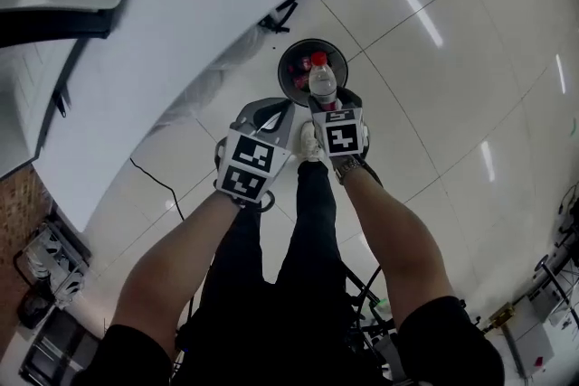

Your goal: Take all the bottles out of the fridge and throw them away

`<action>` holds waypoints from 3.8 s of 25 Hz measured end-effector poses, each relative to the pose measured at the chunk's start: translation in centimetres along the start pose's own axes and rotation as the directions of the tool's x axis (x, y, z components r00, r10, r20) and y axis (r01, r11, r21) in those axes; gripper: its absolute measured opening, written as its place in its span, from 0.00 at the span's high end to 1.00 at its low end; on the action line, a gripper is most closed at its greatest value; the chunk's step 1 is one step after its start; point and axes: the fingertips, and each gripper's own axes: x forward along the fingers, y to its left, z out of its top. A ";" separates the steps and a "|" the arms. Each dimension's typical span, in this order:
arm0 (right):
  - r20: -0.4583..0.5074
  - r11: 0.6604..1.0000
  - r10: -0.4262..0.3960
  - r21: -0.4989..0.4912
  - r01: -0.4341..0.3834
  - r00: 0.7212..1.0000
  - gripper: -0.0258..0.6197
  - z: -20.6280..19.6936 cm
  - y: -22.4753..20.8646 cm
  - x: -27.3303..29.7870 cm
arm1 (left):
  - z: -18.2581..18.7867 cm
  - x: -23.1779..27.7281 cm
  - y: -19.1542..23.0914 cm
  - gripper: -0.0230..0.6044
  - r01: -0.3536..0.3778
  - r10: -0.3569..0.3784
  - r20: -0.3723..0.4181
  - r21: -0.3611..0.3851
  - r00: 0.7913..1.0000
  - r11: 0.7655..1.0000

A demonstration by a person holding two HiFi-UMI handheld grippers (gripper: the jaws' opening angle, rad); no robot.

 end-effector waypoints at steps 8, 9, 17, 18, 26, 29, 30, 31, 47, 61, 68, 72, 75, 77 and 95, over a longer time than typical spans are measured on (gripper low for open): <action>-0.143 0.995 0.004 0.102 0.010 0.990 0.55 -3.0 -1.8 7.1 | -2.2 1.7 1.4 0.96 0.002 -0.003 -0.033 -0.026 0.999 1.000; -0.159 0.994 0.002 0.108 0.015 0.987 0.55 -3.3 -2.0 7.7 | -2.5 1.8 1.7 0.96 0.001 -0.002 -0.035 -0.031 0.999 1.000; -0.156 0.995 -0.017 0.092 0.031 0.988 0.55 -3.0 -2.7 10.7 | -4.0 2.3 3.4 0.96 -0.012 0.009 -0.050 -0.066 0.999 0.998; -0.145 0.996 -0.010 0.086 0.022 0.989 0.55 -2.5 -2.4 10.7 | -4.0 2.3 3.3 0.96 -0.012 0.008 -0.050 -0.070 0.999 0.998; -0.091 0.998 0.013 0.063 -0.007 0.996 0.55 -0.3 -0.9 7.6 | -2.4 0.8 2.2 0.96 -0.010 0.008 -0.020 -0.069 1.000 0.998; -0.069 0.999 0.015 0.036 -0.012 0.997 0.55 1.0 -0.2 5.9 | -1.2 -0.2 2.2 0.96 -0.024 0.024 0.006 -0.068 1.000 0.997; -0.057 0.999 0.018 0.027 -0.016 0.998 0.55 1.5 0.1 5.2 | -0.9 -0.7 2.1 0.96 -0.028 0.029 0.014 -0.069 0.999 0.997; -0.047 1.000 0.022 0.022 -0.021 0.999 0.55 2.0 0.4 4.5 | -0.5 -1.2 2.0 0.96 -0.033 0.035 0.021 -0.070 0.999 0.997; 0.161 0.965 0.173 -0.226 -0.135 0.972 0.60 12.2 10.3 -12.3 | 5.8 -15.0 0.5 0.96 -0.180 0.209 0.216 -0.146 0.954 0.973; 0.301 0.777 0.521 -0.554 -0.298 0.798 0.61 21.9 26.4 -29.7 | 9.9 -34.2 2.0 0.96 -0.418 0.537 0.443 -0.343 0.718 0.841; 0.314 0.676 0.637 -0.666 -0.315 0.704 0.61 23.3 34.9 -37.3 | 9.1 -45.4 1.9 0.96 -0.503 0.639 0.516 -0.396 0.570 0.768; 0.329 0.660 0.654 -0.687 -0.303 0.681 0.61 21.1 39.2 -40.7 | 6.2 -50.1 0.2 0.96 -0.506 0.646 0.531 -0.404 0.548 0.762; 0.356 0.664 0.652 -0.694 -0.278 0.669 0.61 19.0 42.4 -43.1 | 4.0 -53.5 -1.4 0.96 -0.504 0.635 0.556 -0.392 0.537 0.770; 0.384 0.677 0.645 -0.688 -0.262 0.661 0.61 17.7 44.2 -44.6 | 2.6 -55.7 -2.4 0.96 -0.505 0.622 0.577 -0.374 0.530 0.778; 0.431 0.660 0.679 -0.714 -0.235 0.594 0.65 14.1 47.1 -52.7 | 1.1 -62.5 -8.2 0.96 -0.533 0.622 0.637 -0.366 0.454 0.763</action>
